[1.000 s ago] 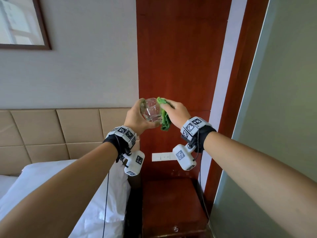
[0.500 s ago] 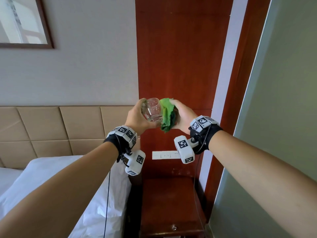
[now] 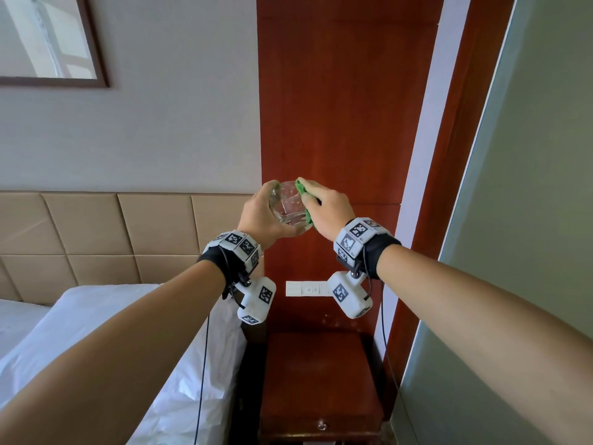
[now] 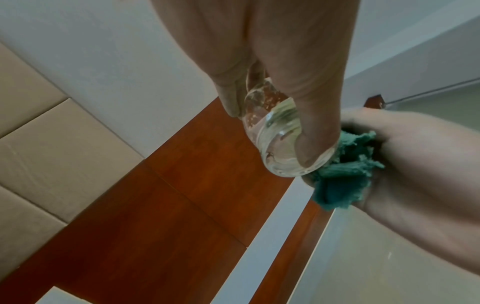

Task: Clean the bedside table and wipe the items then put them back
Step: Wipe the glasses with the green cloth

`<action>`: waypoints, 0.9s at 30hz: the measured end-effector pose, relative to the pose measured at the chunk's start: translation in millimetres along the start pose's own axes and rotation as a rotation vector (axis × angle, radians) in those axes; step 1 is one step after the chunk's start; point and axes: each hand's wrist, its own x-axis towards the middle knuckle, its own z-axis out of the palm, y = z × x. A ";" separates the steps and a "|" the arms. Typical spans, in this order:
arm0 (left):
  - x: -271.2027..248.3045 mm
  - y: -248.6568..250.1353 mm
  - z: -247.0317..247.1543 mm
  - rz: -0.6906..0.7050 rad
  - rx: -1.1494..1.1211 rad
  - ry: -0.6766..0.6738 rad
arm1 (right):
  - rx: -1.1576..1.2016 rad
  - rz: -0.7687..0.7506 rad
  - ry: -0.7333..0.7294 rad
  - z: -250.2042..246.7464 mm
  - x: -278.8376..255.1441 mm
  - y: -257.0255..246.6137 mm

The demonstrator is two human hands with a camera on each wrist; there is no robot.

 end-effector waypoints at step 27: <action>11.9 6.0 15.8 -0.066 -0.026 -0.003 | 0.196 0.119 -0.047 -8.5 -4.8 22.0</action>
